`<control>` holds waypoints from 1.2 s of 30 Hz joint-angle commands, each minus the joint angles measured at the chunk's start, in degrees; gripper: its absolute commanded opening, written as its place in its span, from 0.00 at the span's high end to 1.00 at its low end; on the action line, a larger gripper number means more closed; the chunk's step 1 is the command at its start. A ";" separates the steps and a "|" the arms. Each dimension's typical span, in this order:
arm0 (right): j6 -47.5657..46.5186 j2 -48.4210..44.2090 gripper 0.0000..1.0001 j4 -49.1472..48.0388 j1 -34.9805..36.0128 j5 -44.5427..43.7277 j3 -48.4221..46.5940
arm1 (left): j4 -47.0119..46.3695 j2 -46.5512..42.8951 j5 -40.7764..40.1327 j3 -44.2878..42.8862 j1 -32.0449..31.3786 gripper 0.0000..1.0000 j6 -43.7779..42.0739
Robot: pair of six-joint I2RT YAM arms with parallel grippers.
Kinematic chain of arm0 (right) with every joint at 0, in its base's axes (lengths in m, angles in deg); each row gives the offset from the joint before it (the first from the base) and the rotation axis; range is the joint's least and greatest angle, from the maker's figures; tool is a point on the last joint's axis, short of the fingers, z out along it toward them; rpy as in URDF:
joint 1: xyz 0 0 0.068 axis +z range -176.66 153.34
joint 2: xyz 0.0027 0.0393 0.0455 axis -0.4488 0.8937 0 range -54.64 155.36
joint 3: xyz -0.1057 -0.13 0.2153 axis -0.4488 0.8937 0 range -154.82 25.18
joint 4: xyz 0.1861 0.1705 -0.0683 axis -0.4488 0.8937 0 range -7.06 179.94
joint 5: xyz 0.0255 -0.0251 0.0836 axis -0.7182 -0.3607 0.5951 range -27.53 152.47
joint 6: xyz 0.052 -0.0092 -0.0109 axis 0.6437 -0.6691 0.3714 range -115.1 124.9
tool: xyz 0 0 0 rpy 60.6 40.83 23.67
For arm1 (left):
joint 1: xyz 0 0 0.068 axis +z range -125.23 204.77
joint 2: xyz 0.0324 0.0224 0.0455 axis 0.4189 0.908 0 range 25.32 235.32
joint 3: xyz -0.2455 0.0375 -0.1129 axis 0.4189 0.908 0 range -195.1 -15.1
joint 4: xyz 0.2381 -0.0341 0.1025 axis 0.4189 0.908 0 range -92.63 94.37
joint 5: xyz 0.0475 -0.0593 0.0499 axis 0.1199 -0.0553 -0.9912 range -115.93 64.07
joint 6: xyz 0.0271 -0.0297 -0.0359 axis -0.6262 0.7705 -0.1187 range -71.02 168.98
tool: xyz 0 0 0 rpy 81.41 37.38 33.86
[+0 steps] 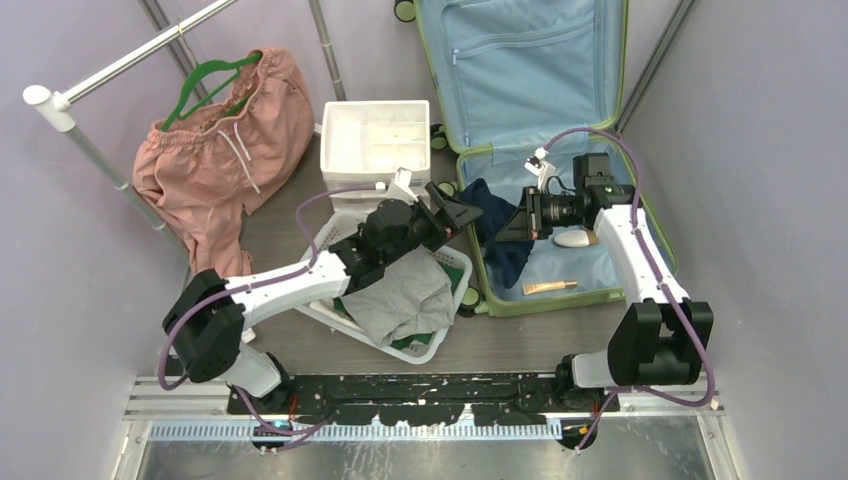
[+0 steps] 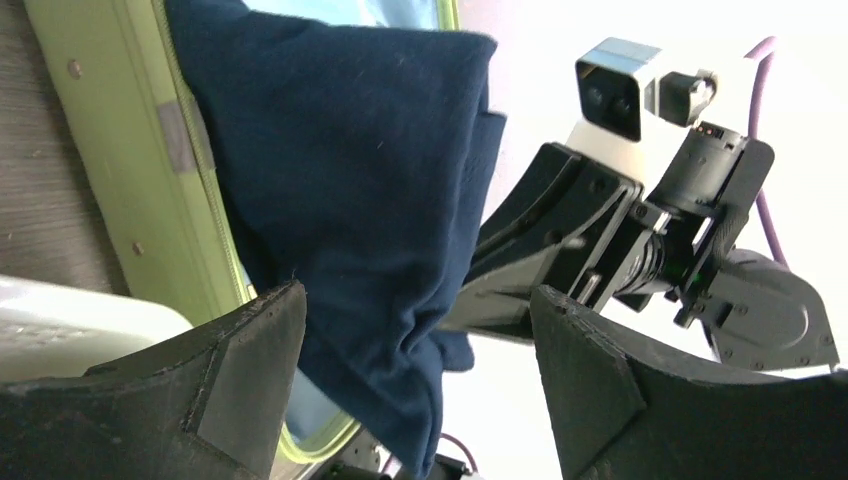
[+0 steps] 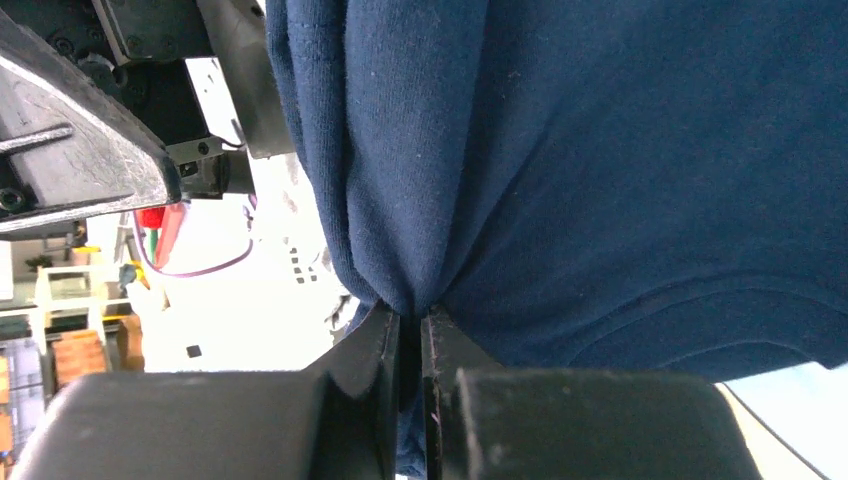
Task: Open, take out, and arrange the luggage
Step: Pick up the clothes from the luggage.
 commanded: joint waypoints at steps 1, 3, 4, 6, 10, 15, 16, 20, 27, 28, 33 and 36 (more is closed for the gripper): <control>8.01 -4.11 0.99 -10.97 0.69 5.94 3.37 | 0.11 2.77 -5.16 -5.22 -1.38 0.17 -0.35; 10.60 -5.08 0.99 -14.24 2.49 6.91 5.64 | 0.87 3.67 -6.74 -6.00 -1.90 0.17 -0.48; 12.11 -5.63 0.99 -16.13 2.94 7.43 6.65 | 1.43 4.07 -7.63 -6.20 -2.26 0.17 -0.54; 15.05 -6.71 0.99 -19.96 3.78 7.83 8.37 | 2.03 4.67 -9.22 -6.51 -2.68 0.17 -0.87; 16.45 -7.30 0.99 -22.25 5.60 7.12 9.43 | 2.22 6.25 -10.62 -8.30 -3.24 0.19 -1.49; 14.77 -6.89 0.99 -21.18 7.64 5.48 8.42 | 5.60 8.51 -11.08 -12.61 -4.73 0.26 -3.23; 13.64 -6.68 0.99 -20.14 7.97 5.24 7.84 | 7.05 8.79 -11.08 -13.17 -4.98 0.30 -3.33; 6.53 -6.65 0.90 -12.30 8.98 4.94 5.16 | 9.84 7.81 -10.90 -12.08 -5.16 0.62 -3.55; -17.23 -9.58 0.40 11.66 9.14 3.89 -2.48 | 16.71 -0.67 -7.17 -9.03 -3.14 1.00 -7.20; -19.63 -10.26 0.36 13.66 9.13 2.79 -3.26 | 17.67 -2.14 -5.18 -8.56 -2.17 1.00 -7.91; -22.30 -13.41 0.30 14.48 5.48 -0.37 -2.76 | 25.73 -8.72 8.32 -7.66 2.94 1.00 -11.85; -21.51 -13.92 0.29 12.90 3.31 -2.20 -1.39 | 31.18 -10.88 19.67 -7.74 7.43 1.00 -13.37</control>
